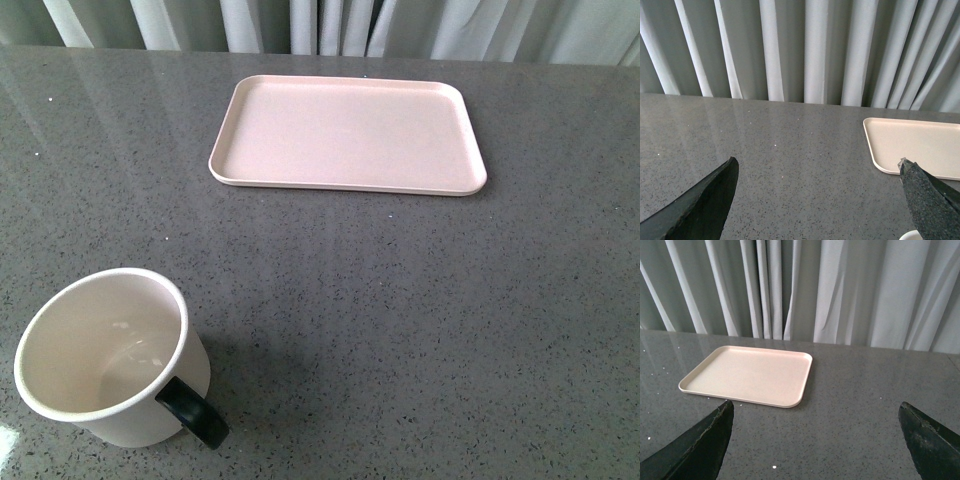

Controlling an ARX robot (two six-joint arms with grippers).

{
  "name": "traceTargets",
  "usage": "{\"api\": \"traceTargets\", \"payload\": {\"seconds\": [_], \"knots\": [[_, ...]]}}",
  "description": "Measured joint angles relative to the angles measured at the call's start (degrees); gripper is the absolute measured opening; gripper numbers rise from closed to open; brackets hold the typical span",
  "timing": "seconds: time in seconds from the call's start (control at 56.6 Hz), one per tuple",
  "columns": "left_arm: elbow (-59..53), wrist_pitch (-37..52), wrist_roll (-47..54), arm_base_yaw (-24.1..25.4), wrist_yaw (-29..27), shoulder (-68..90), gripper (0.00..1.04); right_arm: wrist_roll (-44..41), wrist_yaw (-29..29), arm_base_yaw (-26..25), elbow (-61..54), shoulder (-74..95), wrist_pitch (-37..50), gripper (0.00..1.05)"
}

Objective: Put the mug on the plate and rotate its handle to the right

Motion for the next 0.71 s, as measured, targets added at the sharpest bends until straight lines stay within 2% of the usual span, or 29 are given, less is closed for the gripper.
{"api": "traceTargets", "payload": {"seconds": [0.212, 0.23, 0.282, 0.335, 0.371, 0.477, 0.706], "knots": [[0.0, 0.0, 0.0, 0.0, 0.1, 0.0, 0.96, 0.0, 0.0, 0.0, 0.0, 0.0, 0.0, 0.96], [0.3, -1.0, 0.4, 0.4, 1.5, 0.7, 0.96, 0.0, 0.0, 0.0, 0.0, 0.0, 0.0, 0.96], [9.3, -21.2, 5.0, 5.9, 18.8, 12.5, 0.96, 0.0, -0.1, 0.0, 0.0, 0.0, 0.0, 0.96], [14.8, -32.6, 6.8, 7.9, 27.0, 22.4, 0.96, 0.0, 0.0, 0.0, 0.0, 0.0, 0.0, 0.96], [16.1, -34.4, 8.0, 8.3, 28.2, 25.6, 0.96, 0.0, 0.0, 0.0, 0.0, 0.0, 0.0, 0.96], [18.3, -32.5, 11.0, 8.4, 25.8, 32.4, 0.96, 0.0, 0.0, 0.0, 0.0, 0.0, 0.0, 0.96], [20.7, -26.6, 13.7, 3.0, 19.8, 43.7, 0.96, 0.0, 0.0, 0.0, 0.0, 0.0, 0.0, 0.96]]}}
